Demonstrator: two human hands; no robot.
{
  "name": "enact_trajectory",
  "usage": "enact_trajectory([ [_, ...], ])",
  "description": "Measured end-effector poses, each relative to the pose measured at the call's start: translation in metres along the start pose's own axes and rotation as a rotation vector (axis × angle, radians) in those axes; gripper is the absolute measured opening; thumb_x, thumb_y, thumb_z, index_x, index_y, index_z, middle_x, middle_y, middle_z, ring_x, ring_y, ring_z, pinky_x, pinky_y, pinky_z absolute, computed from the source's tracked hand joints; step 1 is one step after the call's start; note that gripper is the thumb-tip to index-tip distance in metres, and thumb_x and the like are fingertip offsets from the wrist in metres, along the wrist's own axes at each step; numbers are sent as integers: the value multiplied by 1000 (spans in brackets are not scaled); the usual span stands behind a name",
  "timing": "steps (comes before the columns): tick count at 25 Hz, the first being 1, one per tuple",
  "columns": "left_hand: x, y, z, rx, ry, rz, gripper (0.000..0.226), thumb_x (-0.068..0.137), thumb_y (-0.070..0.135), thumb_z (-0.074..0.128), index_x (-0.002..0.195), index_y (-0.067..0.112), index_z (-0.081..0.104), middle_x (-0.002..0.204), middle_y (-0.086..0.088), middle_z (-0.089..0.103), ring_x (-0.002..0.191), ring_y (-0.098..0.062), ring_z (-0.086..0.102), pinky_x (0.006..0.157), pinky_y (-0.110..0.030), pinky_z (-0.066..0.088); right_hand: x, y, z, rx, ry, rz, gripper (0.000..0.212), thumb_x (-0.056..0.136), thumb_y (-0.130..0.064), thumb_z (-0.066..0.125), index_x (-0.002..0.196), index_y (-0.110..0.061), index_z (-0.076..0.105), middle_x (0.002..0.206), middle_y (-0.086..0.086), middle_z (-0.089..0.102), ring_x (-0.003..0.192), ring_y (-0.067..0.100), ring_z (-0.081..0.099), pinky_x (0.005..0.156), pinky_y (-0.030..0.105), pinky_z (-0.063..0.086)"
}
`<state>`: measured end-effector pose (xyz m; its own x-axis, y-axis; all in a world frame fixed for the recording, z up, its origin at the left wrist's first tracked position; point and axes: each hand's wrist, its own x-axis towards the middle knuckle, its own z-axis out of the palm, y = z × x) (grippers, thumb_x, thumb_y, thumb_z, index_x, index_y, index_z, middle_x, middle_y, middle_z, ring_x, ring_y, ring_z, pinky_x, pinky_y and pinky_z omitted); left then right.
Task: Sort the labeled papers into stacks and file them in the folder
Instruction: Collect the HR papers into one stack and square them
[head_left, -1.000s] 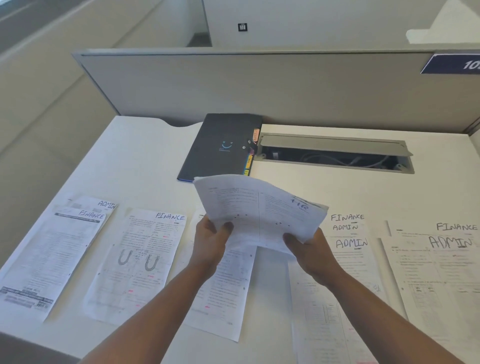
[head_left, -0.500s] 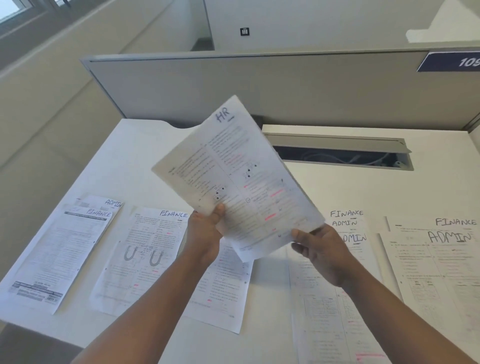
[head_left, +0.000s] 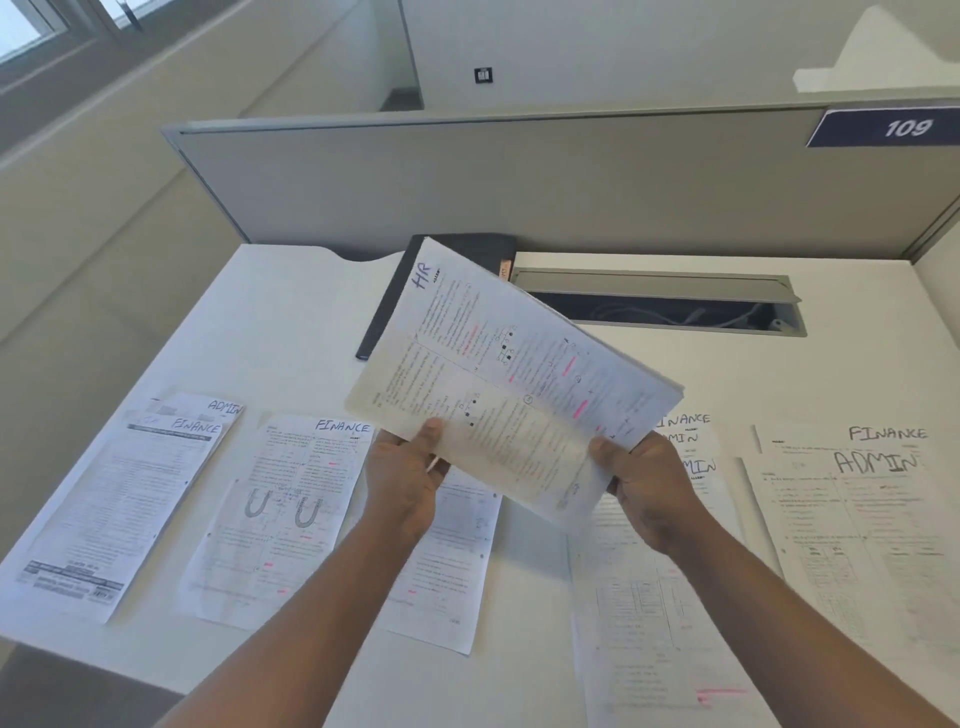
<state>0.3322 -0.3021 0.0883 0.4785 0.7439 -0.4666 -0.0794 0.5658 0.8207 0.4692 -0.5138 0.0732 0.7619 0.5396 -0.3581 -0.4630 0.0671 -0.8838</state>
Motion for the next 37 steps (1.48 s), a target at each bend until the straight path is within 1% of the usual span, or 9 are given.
enact_trajectory([
  [3,19,30,-22,204,88,154,59,90,-2,76,138,18,49,130,-10,68,112,-24,69,82,-36,59,0,-17,-25,-203,-20,-90,35,101,-3,60,104,-32,81,113,-2,79,107,20,74,83,39,61],
  [6,35,57,-42,552,-117,236,84,81,12,89,149,25,42,139,3,63,121,-16,64,96,-37,53,-5,-33,-33,-394,-87,-136,43,103,-10,60,100,-49,78,107,-13,78,97,5,73,76,24,58],
  [8,37,60,-41,674,-297,205,63,75,21,92,130,22,61,120,8,77,110,-14,73,88,-32,59,-9,-35,-30,-440,-125,-151,45,104,-11,59,96,-50,78,95,-20,78,78,-5,71,61,12,52],
  [11,34,48,-35,646,-241,265,32,77,29,81,107,22,75,104,5,81,97,-17,76,79,-31,60,-12,-30,-24,-467,-120,-200,34,104,-8,59,97,-36,77,73,-23,72,51,-9,58,47,5,40],
  [17,26,13,-38,437,-22,313,18,77,20,58,73,32,72,75,15,72,73,-3,67,59,-19,55,-15,-8,-15,-452,-77,-199,34,99,1,60,101,-29,74,78,-21,74,66,-7,65,55,8,45],
  [25,26,0,-54,297,19,183,23,74,16,50,79,27,69,78,10,73,81,-17,65,70,-34,52,-8,20,-5,-491,-88,-67,44,101,-4,54,94,-40,77,98,-9,78,82,-3,69,67,12,53],
  [29,29,-7,-54,313,32,147,18,76,12,51,84,19,65,80,5,68,86,-23,58,70,-34,47,-8,28,-4,-546,-58,4,46,94,1,53,88,-38,78,77,-2,70,69,15,60,60,26,44],
  [34,34,-17,-61,322,42,160,19,70,15,52,75,24,68,75,10,65,83,-20,57,69,-35,45,-12,37,-3,-576,3,25,59,90,-4,53,90,-60,71,61,-15,61,51,4,46,46,22,36],
  [37,38,-20,-65,348,-14,103,24,70,17,53,69,29,74,70,15,68,83,-20,57,70,-34,45,-12,41,-2,-535,74,63,48,89,2,52,91,-40,73,77,-2,65,70,15,54,57,31,41],
])
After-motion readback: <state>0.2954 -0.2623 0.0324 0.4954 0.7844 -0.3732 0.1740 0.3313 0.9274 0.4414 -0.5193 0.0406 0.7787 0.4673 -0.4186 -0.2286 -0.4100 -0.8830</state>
